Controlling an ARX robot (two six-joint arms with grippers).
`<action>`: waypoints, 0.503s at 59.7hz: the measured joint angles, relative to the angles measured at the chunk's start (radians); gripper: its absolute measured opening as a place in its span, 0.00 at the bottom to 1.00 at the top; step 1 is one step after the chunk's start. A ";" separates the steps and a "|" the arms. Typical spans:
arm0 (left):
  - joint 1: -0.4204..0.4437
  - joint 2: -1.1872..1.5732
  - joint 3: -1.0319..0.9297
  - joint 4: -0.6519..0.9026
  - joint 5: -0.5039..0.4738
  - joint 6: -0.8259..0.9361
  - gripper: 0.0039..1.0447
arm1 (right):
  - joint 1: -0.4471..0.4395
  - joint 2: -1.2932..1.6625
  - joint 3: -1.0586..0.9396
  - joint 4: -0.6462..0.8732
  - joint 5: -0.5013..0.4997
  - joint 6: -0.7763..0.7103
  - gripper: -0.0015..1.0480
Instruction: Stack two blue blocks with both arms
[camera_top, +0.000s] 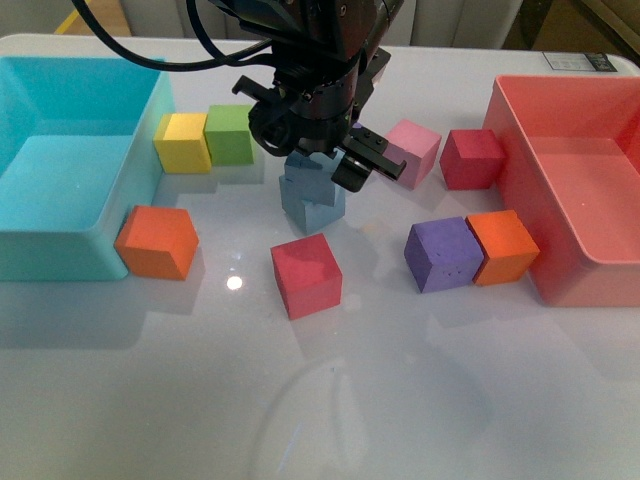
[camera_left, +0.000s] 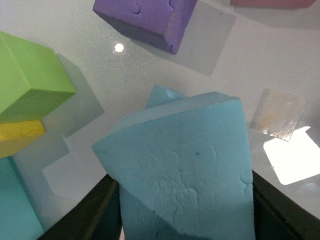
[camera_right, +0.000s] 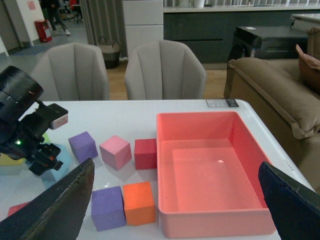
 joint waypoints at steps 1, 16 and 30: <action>0.000 0.000 0.000 0.000 0.000 0.000 0.66 | 0.000 0.000 0.000 0.000 0.000 0.000 0.91; 0.001 0.001 0.000 0.002 0.019 0.002 0.91 | 0.000 0.000 0.000 0.000 0.000 0.000 0.91; 0.003 -0.036 -0.061 0.039 0.039 -0.003 0.92 | 0.000 0.000 0.000 0.000 0.000 0.000 0.91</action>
